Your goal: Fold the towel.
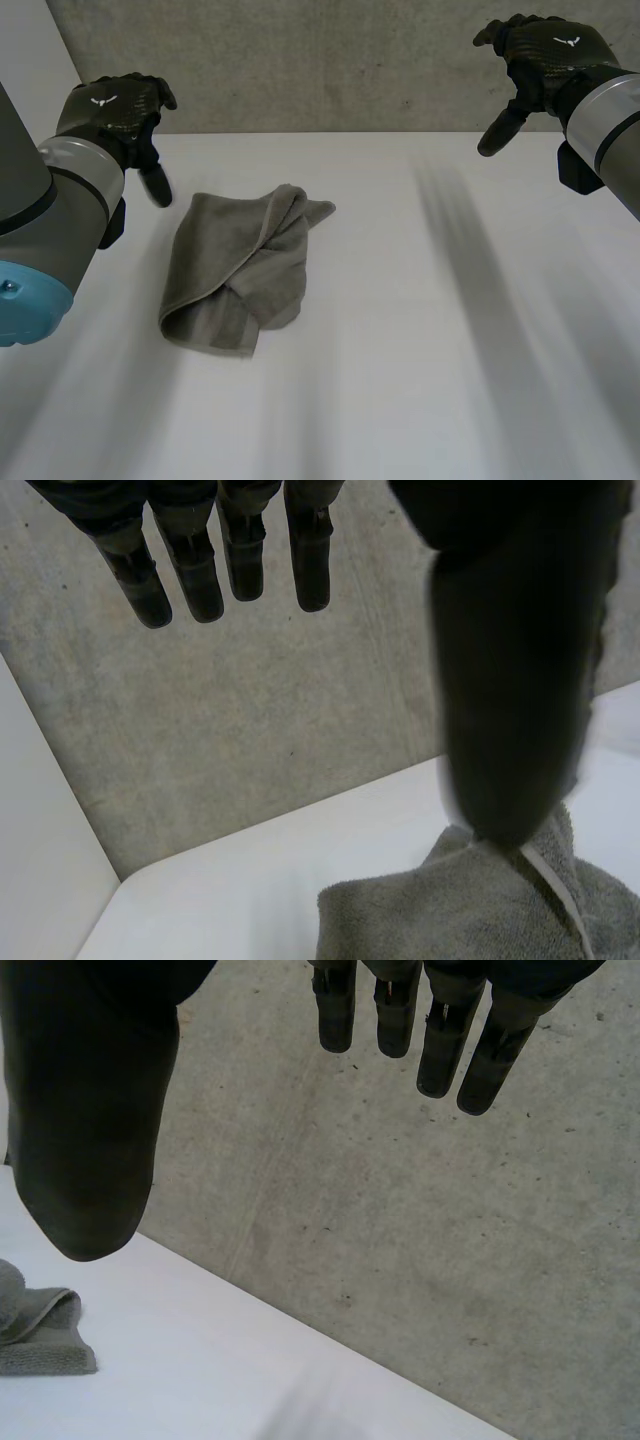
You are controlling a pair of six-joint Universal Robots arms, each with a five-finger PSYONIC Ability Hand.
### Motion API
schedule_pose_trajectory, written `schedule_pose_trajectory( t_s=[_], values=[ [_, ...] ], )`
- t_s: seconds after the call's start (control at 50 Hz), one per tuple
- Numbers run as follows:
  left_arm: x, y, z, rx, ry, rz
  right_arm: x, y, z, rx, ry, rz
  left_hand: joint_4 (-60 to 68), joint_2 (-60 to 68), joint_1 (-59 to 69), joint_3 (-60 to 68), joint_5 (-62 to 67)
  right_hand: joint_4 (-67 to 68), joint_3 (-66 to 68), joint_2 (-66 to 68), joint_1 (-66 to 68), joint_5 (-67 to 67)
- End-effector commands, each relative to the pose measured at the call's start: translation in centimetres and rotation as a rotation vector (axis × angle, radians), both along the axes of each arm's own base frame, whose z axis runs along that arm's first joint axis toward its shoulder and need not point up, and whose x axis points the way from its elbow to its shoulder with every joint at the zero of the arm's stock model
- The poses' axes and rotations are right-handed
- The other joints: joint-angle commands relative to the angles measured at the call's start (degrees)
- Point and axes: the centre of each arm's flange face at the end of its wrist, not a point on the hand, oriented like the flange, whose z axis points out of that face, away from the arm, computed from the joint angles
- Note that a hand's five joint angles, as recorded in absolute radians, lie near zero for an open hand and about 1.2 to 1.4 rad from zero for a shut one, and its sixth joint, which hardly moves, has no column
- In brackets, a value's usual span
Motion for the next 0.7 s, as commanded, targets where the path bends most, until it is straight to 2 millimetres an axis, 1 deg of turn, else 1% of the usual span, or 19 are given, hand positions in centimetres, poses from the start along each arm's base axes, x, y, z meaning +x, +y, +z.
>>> schedule_pose_trajectory(
  t_s=[0.02,0.04,0.06,0.1,0.12,0.14,0.16,0.22,0.24,0.26,0.32,0.34,0.36,0.4,0.48,0.6,0.64,0.66,0.7],
  values=[
    [0.0,-0.8,-1.9,0.04,-0.03,0.008,0.4,0.2,-0.3,0.009,0.007,0.015,-3.21,-2.78,-3.81,-3.48,-1.23,-4.54,-2.97,-4.15,-2.41,-3.64],
    [0.0,-1.2,-2.9,0.067,-0.042,0.012,0.6,0.3,-0.5,0.014,0.01,0.025,-3.05,-2.62,-3.65,-3.32,-1.07,-4.54,-2.97,-4.15,-2.41,-3.64],
    [0.0,-1.2,-2.9,0.067,-0.043,0.013,0.6,0.3,-0.5,0.014,0.01,0.025,-3.05,-2.62,-3.65,-3.32,-1.07,-4.54,-2.97,-4.15,-2.41,-3.64],
    [0.1,-1.2,-4.9,0.131,-0.069,0.017,0.9,0.4,-0.8,0.023,0.019,0.051,-3.21,-2.78,-3.81,-3.48,-1.23,-4.54,-2.97,-4.15,-2.41,-3.64],
    [0.1,-1.2,-4.9,0.132,-0.069,0.017,0.9,0.4,-0.8,0.023,0.019,0.052,-3.21,-2.78,-3.81,-3.48,-1.23,-4.54,-2.97,-4.15,-2.41,-3.64],
    [0.2,-0.9,-6.2,0.169,-0.085,0.016,1.0,0.5,-1.0,0.025,0.022,0.067,-3.21,-2.78,-3.81,-3.48,-1.23,-4.54,-2.97,-4.15,-2.41,-3.64],
    [0.2,-0.9,-6.2,0.169,-0.085,0.016,1.0,0.5,-1.0,0.025,0.022,0.067,-3.21,-2.78,-3.81,-3.48,-1.23,-4.54,-2.97,-4.15,-2.41,-3.64],
    [0.4,-0.5,-11.0,0.25,-0.12,0.019,1.4,0.3,-1.8,0.036,0.047,0.095,-2.55,-2.12,-3.15,-2.82,-0.57,-4.54,-2.97,-4.15,-2.41,-3.64],
    [0.4,-0.5,-11.0,0.251,-0.12,0.019,1.4,0.3,-1.8,0.036,0.047,0.095,-2.54,-2.11,-3.14,-2.81,-0.56,-4.54,-2.97,-4.15,-2.41,-3.64],
    [0.4,-0.7,-12.6,0.255,-0.128,0.02,1.5,0.1,-2.1,0.037,0.061,0.097,-2.04,-1.61,-2.64,-2.31,-0.06,-4.54,-2.97,-4.15,-2.41,-3.64],
    [0.1,-1.5,-16.0,0.246,-0.133,0.03,1.8,0.0,-2.6,0.036,0.093,0.104,-0.7,-0.27,-1.3,-0.97,1.28,-4.54,-2.97,-4.15,-2.41,-3.64],
    [0.1,-1.5,-16.0,0.246,-0.133,0.031,2.0,0.1,-3.0,0.04,0.108,0.111,-0.69,-0.26,-1.29,-0.96,1.29,-4.54,-2.97,-4.15,-2.41,-3.64],
    [0.1,-1.8,-16.7,0.242,-0.133,0.038,2.2,0.2,-3.3,0.045,0.12,0.117,-0.36,0.07,-0.96,-0.63,1.62,-4.54,-2.97,-4.15,-2.41,-3.64],
    [0.0,-2.4,-17.2,0.23,-0.138,0.052,2.8,0.6,-4.1,0.06,0.143,0.14,-0.35,0.08,-0.95,-0.63,1.63,-4.54,-2.97,-4.15,-2.41,-3.64],
    [0.0,-2.9,-17.4,0.218,-0.148,0.07,3.7,1.2,-5.3,0.082,0.167,0.169,0.48,0.91,-0.12,0.21,2.46,-4.54,-2.97,-4.15,-2.41,-3.64],
    [0.0,-2.9,-17.7,0.223,-0.156,0.073,4.8,1.5,-6.3,0.093,0.174,0.201,1.5,1.93,0.9,1.23,3.48,-4.54,-2.97,-4.15,-2.41,-3.64],
    [0.0,-2.9,-18.2,0.232,-0.161,0.073,5.9,1.5,-7.5,0.11,0.181,0.225,3.67,4.1,3.07,3.4,5.65,-4.54,-2.97,-4.15,-2.41,-3.64],
    [0.0,-2.9,-18.2,0.232,-0.161,0.073,5.9,1.5,-7.5,0.11,0.181,0.225,3.68,4.11,3.08,3.41,5.66,-4.54,-2.97,-4.15,-2.41,-3.64],
    [0.0,-2.9,-18.6,0.24,-0.165,0.074,7.4,1.2,-8.2,0.097,0.177,0.254,6.19,6.62,5.59,5.92,8.17,-4.54,-2.97,-4.15,-2.41,-3.64]
  ],
)
